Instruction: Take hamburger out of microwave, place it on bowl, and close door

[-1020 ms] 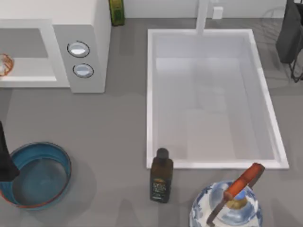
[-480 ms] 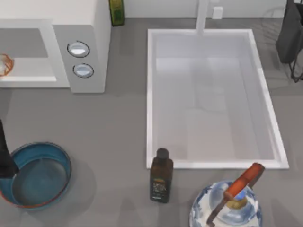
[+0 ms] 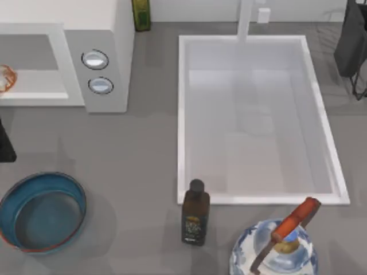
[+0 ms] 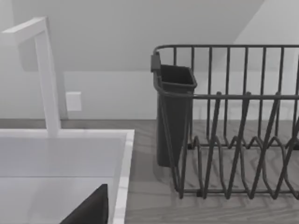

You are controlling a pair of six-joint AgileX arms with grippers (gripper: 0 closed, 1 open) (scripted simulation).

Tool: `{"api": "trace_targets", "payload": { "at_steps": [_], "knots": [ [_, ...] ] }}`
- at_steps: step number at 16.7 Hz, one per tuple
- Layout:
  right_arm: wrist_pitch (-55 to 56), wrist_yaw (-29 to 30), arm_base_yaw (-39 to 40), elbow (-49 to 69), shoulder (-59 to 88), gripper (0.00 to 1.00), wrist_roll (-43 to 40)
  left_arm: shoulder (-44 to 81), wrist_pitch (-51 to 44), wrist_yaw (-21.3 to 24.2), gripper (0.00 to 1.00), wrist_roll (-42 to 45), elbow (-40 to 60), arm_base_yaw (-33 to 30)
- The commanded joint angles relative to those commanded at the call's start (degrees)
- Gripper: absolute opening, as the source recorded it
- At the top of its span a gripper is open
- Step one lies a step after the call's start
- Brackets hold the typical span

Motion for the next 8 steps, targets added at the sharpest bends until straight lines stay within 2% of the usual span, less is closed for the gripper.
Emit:
{"api": "trace_targets", "payload": {
  "at_steps": [8],
  "knots": [
    [0.0,0.0,0.0,0.0,0.0,1.00,0.0,46.3,21.0,4.8,1.00,1.9,18.6,4.2]
  ]
}}
